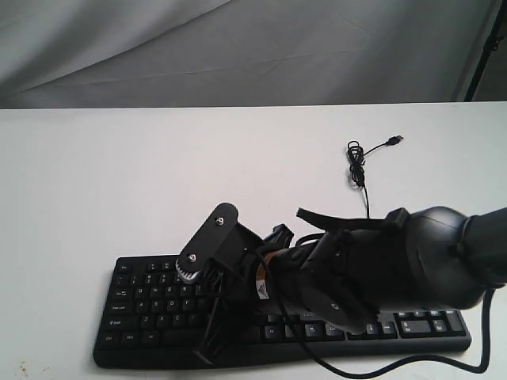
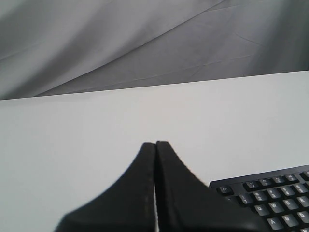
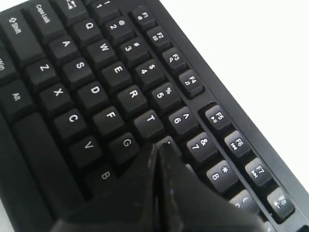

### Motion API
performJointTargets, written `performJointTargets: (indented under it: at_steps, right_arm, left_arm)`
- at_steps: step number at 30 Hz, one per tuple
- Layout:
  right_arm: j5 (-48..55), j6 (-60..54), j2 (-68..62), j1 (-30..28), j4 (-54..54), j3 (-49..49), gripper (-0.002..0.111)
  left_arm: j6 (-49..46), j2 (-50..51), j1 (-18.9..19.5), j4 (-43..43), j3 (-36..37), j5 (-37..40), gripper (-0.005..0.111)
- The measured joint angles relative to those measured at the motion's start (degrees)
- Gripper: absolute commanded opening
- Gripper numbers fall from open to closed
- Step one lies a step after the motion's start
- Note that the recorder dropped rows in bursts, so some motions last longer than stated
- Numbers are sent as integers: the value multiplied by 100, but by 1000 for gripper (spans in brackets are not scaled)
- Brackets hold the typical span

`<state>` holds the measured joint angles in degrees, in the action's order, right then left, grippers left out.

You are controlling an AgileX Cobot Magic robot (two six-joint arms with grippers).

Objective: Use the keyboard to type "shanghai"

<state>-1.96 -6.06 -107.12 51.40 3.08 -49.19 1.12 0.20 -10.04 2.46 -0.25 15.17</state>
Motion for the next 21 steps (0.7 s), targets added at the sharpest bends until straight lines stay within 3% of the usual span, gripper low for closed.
performJointTargets:
  at_steps: [21]
  right_arm:
    - [-245,0,-50,56,0,-40,0]
  left_arm:
    - [0,0,0,0,0,0,0]
